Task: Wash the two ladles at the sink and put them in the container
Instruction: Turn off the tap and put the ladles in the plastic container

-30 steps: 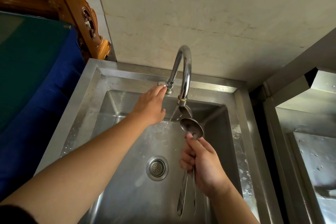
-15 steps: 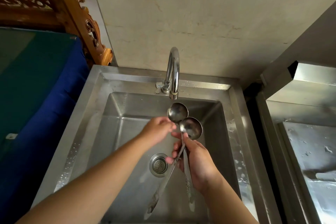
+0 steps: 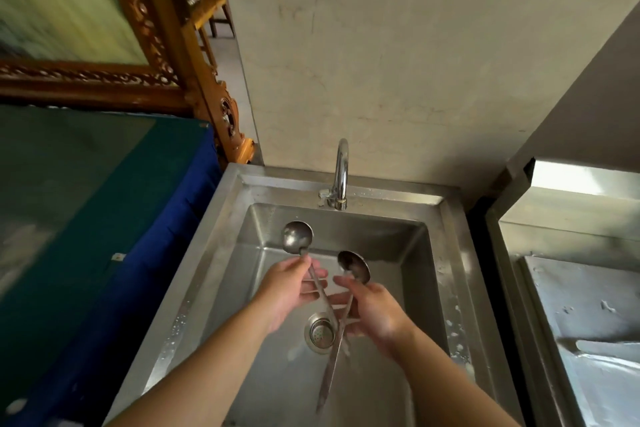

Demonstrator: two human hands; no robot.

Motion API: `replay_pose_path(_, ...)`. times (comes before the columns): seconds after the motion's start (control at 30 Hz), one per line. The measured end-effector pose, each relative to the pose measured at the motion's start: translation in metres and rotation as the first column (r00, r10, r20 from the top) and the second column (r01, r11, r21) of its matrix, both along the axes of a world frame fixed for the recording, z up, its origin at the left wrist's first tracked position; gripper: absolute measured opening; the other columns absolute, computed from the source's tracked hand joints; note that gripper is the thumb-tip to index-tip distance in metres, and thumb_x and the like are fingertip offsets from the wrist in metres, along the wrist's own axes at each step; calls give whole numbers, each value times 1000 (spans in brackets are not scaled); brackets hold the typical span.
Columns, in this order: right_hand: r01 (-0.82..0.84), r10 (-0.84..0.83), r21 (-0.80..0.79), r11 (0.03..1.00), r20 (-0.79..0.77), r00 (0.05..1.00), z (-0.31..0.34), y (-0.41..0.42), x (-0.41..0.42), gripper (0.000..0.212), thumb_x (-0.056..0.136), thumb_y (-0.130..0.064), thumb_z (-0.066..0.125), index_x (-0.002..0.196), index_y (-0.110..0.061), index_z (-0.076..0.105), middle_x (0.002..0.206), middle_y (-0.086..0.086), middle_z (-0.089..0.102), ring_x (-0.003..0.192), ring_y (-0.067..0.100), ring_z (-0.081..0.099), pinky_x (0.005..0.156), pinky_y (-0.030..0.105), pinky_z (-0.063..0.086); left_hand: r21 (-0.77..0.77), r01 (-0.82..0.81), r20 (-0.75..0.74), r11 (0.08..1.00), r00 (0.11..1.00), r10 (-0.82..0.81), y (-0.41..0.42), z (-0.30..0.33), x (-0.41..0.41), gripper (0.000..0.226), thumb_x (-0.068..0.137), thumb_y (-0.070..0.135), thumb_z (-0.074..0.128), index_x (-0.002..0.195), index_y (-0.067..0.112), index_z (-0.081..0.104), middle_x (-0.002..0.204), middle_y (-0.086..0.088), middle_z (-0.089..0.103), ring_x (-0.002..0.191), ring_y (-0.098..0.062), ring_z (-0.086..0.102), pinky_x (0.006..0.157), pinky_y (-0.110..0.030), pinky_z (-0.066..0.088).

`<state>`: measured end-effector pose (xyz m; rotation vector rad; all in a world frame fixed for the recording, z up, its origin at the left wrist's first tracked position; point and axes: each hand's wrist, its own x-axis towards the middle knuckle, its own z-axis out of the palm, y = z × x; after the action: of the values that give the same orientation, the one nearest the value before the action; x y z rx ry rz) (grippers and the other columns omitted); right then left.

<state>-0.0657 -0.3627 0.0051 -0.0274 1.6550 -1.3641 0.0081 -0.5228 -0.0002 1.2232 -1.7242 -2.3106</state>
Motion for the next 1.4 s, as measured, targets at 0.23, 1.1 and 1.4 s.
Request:
replay_pose_path(0.23,19,98,210,978,-530,842,63,10,-24,40,107,-41,38,106,-10,64,76,5,67,61,21,66,66,37,54,-716,197,123,670,980,-156,-37,52,18,24,103,23,48,90,23,68,80,2,72,59,-12,69,53,-22,52)
replay_pose_path(1.1,341,379,385,857,-921,88,312,4,87,28,105,-36,48,123,-22,64,104,12,72,91,35,66,69,38,49,-843,61,276,-535,902,-332,-91,290,92,35,105,32,40,94,12,66,74,-2,60,61,-21,60,56,-37,53)
replay_pose_path(1.4,469,226,244,849,-969,96,322,78,107,18,102,-31,50,108,-16,55,93,11,73,76,33,64,66,41,54,-878,-56,197,-475,863,-465,-38,305,64,31,101,27,42,84,13,64,67,-1,55,56,-21,54,52,-33,45)
